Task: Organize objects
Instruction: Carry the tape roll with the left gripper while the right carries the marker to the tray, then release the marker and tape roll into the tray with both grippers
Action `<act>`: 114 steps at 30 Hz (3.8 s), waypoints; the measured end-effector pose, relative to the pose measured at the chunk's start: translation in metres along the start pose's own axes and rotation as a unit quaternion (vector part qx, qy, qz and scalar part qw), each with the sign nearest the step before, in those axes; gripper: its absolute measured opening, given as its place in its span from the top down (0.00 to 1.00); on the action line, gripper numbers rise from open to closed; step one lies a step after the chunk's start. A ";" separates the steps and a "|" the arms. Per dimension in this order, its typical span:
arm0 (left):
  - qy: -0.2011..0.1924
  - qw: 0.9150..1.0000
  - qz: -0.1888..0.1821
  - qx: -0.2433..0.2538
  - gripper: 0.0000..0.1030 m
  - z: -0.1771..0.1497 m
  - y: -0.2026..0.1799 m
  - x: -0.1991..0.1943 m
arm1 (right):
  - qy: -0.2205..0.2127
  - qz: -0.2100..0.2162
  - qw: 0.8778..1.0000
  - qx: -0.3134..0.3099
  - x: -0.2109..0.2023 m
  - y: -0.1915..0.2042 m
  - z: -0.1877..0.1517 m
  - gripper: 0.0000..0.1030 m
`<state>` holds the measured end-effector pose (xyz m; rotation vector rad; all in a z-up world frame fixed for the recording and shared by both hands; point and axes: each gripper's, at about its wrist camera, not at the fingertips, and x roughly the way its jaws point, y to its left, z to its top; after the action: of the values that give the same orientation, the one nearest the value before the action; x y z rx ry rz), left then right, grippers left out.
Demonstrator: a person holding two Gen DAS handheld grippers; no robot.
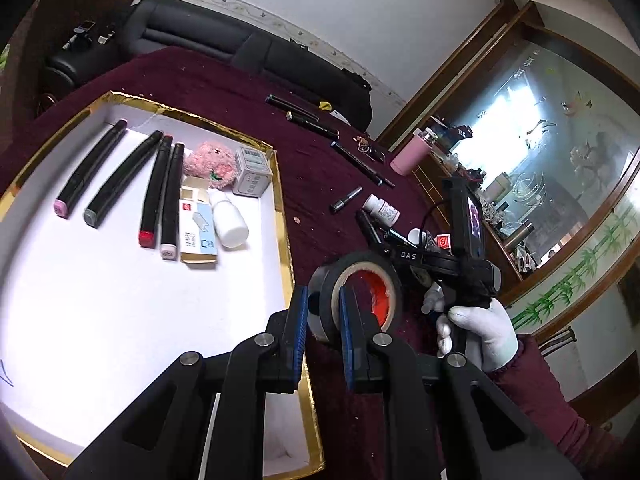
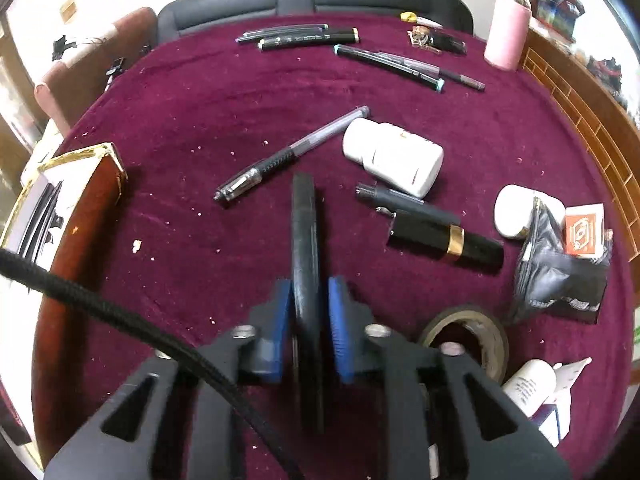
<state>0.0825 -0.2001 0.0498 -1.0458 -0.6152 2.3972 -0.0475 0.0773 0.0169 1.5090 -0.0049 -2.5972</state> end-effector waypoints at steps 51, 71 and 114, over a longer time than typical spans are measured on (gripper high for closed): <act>0.074 0.964 0.100 0.234 0.90 -0.018 -0.102 0.084 | -0.049 0.304 0.944 0.121 -0.073 -0.052 -0.057 0.88; -0.011 0.956 0.277 0.097 0.90 0.084 0.067 -0.001 | 0.022 0.392 0.919 0.027 -0.061 0.118 0.028 0.87; -0.054 0.991 0.122 -0.007 0.57 0.101 0.057 -0.049 | -0.088 0.275 0.957 0.041 -0.088 0.105 0.048 0.65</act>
<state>0.0227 -0.2950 0.1075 -1.0550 -0.5686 2.6807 -0.0340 -0.0194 0.1243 1.0882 -0.4830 -2.2769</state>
